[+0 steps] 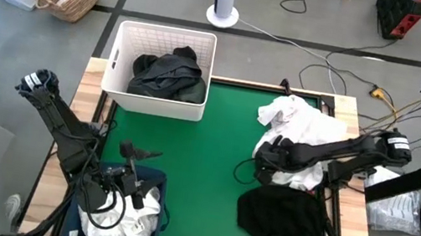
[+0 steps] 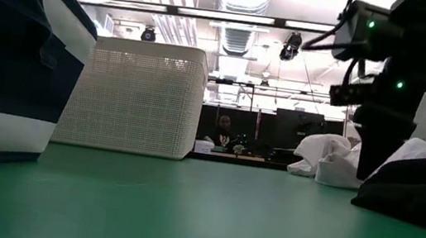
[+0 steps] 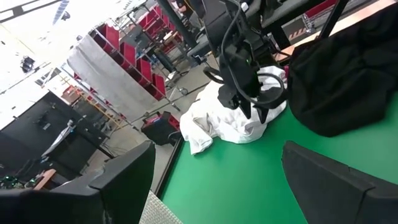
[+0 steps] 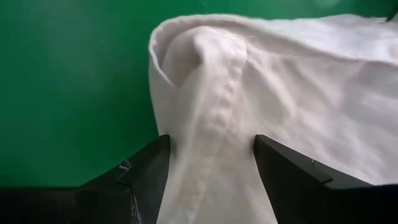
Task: Sort clothes
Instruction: Put the white shirt into the blue bin
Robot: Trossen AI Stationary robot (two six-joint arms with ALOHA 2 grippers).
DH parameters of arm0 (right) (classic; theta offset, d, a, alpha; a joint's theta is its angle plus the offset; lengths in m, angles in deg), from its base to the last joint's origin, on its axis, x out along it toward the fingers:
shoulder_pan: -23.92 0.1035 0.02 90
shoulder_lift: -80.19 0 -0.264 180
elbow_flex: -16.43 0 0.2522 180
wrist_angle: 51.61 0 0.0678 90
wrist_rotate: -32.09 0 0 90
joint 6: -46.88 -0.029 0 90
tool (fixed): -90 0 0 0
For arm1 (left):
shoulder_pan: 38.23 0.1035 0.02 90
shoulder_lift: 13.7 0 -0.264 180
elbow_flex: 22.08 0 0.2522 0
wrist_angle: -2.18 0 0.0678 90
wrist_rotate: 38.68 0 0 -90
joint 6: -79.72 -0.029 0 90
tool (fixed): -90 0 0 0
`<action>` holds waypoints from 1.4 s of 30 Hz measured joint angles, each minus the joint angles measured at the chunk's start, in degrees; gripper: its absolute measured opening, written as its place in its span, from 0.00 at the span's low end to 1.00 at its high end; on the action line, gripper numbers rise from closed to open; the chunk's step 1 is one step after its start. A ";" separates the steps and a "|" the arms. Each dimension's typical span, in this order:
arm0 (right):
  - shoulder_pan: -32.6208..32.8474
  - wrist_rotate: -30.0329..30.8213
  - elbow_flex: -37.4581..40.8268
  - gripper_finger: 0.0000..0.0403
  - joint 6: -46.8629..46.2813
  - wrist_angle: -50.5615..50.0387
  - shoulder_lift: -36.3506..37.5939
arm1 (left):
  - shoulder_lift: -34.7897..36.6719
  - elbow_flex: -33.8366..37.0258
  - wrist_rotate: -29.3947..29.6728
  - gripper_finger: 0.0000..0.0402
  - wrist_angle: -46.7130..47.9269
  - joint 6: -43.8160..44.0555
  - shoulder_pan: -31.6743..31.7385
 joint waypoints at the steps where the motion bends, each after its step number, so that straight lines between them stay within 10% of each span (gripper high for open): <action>1: 0.00 -0.02 0.00 0.56 0.00 0.34 -0.82 | 0.00 0.00 -0.02 0.81 0.00 0.07 0.00; 9: 0.04 -0.23 -0.25 0.46 -0.07 2.53 -5.98 | 0.00 0.00 -0.02 0.81 0.09 1.58 0.00; 17: -0.03 -0.46 0.04 0.07 1.81 3.06 -4.25 | 0.00 0.00 -0.02 0.81 0.13 1.90 0.00; 42: -0.22 0.78 -9.98 0.02 5.05 -1.08 29.61 | 0.00 0.00 -0.17 0.81 1.11 2.90 0.00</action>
